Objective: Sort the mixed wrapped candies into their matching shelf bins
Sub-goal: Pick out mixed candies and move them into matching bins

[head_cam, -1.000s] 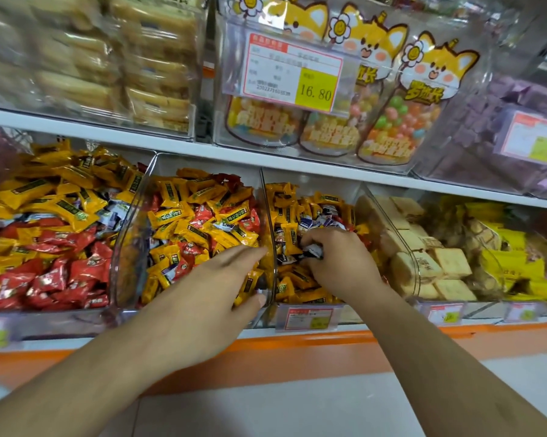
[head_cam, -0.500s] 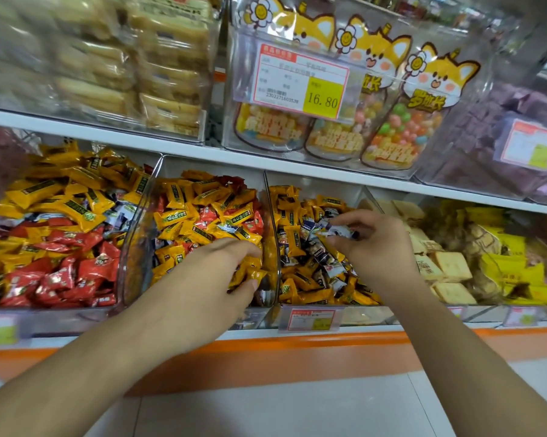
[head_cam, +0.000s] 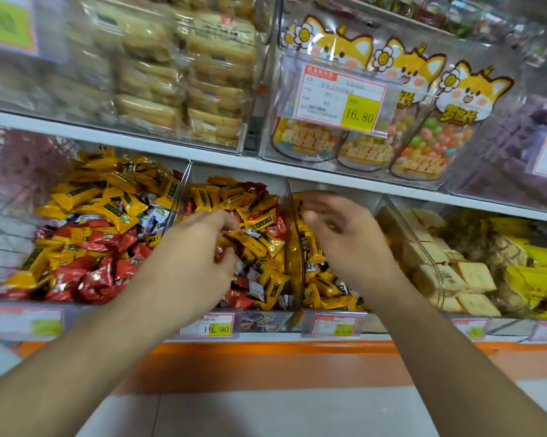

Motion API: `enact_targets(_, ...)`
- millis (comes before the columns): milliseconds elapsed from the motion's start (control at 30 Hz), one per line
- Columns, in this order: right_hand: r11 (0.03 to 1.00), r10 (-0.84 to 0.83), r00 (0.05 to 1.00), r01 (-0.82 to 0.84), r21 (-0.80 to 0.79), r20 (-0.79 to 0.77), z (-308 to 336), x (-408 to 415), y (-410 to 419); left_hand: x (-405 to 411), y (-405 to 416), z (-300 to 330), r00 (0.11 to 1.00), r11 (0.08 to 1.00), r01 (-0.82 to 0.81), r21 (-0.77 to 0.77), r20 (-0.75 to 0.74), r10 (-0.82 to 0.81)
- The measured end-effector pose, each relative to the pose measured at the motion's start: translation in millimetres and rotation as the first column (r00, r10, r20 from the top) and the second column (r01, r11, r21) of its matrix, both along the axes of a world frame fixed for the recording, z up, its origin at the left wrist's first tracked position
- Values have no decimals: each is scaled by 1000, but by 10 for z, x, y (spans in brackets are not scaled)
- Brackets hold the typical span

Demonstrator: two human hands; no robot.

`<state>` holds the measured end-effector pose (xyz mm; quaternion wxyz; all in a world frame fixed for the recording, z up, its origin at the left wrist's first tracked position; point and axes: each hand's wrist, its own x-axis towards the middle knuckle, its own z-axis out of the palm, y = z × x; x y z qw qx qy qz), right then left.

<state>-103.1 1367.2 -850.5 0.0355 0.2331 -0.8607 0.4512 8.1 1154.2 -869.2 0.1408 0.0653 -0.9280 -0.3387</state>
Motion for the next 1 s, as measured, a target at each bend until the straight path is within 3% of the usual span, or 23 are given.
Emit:
enact_targets(67,994,-103,995,104,40,-8,-88,-105,208,11,59,-9,997,996,73,-46,6,-73)
enact_targets(167,956,-183,982,186,226,-35,-253,-204,461,-3,193,-45,970,965,244,-99,36,-241)
enact_targets(267,905,-172,985,151,397,18,-382,-286,557,-3,340,-79,926,927,369,-76,120,-358)
enact_targets(367,846,-76,997,78,527,-26,-512,-363,584,7,456,-117,894,902,427,-58,178,-412)
enact_targets(633,794,-25,999,41,607,-35,-718,-684,615,-13,502,-276,893,894,437,-102,170,-417)
enact_targets(833,799,-77,980,172,576,-185,-652,-631,600,-6,515,-258,895,895,433,-104,163,-414)
enact_targets(1000,848,-109,976,190,495,-190,-643,-569,641,-10,501,-257,897,897,431,-103,161,-412)
